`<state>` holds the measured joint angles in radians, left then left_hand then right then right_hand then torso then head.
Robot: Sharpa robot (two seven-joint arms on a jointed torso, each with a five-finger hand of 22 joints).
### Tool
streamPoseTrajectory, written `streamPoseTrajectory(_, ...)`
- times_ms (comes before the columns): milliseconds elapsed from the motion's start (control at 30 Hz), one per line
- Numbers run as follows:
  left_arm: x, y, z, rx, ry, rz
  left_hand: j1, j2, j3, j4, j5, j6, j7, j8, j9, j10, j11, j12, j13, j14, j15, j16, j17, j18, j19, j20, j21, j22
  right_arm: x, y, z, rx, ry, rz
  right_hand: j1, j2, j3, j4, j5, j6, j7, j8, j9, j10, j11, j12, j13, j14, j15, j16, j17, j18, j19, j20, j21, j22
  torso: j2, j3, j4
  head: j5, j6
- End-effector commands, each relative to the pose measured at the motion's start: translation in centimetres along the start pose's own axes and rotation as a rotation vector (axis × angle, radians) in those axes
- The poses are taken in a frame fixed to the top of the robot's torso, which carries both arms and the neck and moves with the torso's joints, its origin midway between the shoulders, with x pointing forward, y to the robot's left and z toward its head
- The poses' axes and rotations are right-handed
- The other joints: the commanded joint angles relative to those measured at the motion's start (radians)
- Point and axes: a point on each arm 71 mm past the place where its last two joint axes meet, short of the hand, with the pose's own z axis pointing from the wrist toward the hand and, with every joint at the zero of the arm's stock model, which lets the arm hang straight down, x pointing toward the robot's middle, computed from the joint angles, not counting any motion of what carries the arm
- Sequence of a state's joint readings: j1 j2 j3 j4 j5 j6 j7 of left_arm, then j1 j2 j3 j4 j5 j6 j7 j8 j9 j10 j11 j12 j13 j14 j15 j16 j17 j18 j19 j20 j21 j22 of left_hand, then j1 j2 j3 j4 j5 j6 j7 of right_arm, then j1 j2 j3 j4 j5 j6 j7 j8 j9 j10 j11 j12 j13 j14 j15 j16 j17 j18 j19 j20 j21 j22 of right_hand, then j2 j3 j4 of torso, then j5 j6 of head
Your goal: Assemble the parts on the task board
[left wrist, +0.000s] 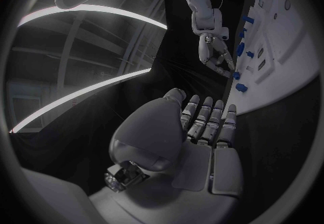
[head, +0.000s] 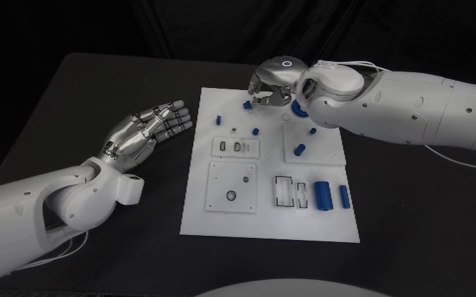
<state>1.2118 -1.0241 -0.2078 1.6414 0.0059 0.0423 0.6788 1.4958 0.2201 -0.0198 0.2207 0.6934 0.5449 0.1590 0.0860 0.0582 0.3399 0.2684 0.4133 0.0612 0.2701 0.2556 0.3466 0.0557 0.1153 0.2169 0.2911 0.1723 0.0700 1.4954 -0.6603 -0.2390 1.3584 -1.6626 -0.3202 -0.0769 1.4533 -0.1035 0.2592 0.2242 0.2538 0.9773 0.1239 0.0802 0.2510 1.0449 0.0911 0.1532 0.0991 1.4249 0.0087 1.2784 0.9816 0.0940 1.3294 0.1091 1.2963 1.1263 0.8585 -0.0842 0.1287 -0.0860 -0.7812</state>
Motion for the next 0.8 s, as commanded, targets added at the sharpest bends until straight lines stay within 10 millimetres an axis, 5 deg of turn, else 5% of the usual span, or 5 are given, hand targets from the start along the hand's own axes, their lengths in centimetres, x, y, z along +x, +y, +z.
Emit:
streamPoseTrajectory(33, 0.1, -1.5, -0.1, 0.204, 0.014, -0.011, -0.006, -0.001, 0.010, -0.001, -0.001, 0.002, 0.008, 0.003, 0.001, -0.002, 0.008, 0.006, 0.001, 0.000, 0.005, 0.005, 0.001, -0.016, -0.007, 0.001, -0.007, -0.002, -0.4, 0.5, 0.1, -0.020, -0.062, 0.035, -0.018, 0.002, -0.005, 0.011, -0.015, 0.002, 0.009, -0.005, -0.003, -0.005, 0.007, 0.009, 0.003, 0.004, 0.005, 0.009, 0.010, 0.005, 0.002, 0.008, 0.006, 0.006, 0.000, -0.0005, 0.0003, 0.001, 0.001)
streamPoseTrajectory(567, 0.1, -1.3, 0.0, 0.201, 0.015, -0.010, -0.009, 0.000, 0.022, -0.001, 0.000, 0.000, 0.009, 0.003, 0.001, -0.002, 0.008, 0.007, 0.001, 0.000, 0.006, 0.008, 0.001, -0.017, -0.007, 0.001, -0.008, -0.003, 0.1, 1.6, 1.0, 0.010, 0.009, 0.023, -0.066, 0.015, -0.031, 0.031, -0.033, -0.013, 0.024, -0.015, -0.016, -0.043, 0.015, 0.016, 0.008, 0.005, 0.013, 0.021, 0.026, 0.005, 0.002, 0.017, 0.009, 0.014, 0.000, -0.0017, 0.0010, 0.000, 0.000)
streamPoseTrajectory(800, 0.2, -1.3, 0.1, 0.200, 0.017, -0.011, -0.009, 0.000, 0.022, -0.001, 0.000, 0.000, 0.009, 0.003, 0.001, -0.002, 0.008, 0.007, 0.001, 0.000, 0.006, 0.008, 0.001, -0.017, -0.007, 0.001, -0.008, -0.003, 0.4, 2.0, 1.4, 0.029, 0.050, -0.029, -0.047, 0.000, -0.039, -0.001, -0.011, -0.018, 0.021, -0.014, -0.023, -0.057, 0.015, 0.024, 0.011, -0.003, 0.013, 0.018, 0.017, 0.007, -0.006, 0.018, 0.002, 0.009, 0.000, -0.0016, -0.0001, 0.001, -0.001)
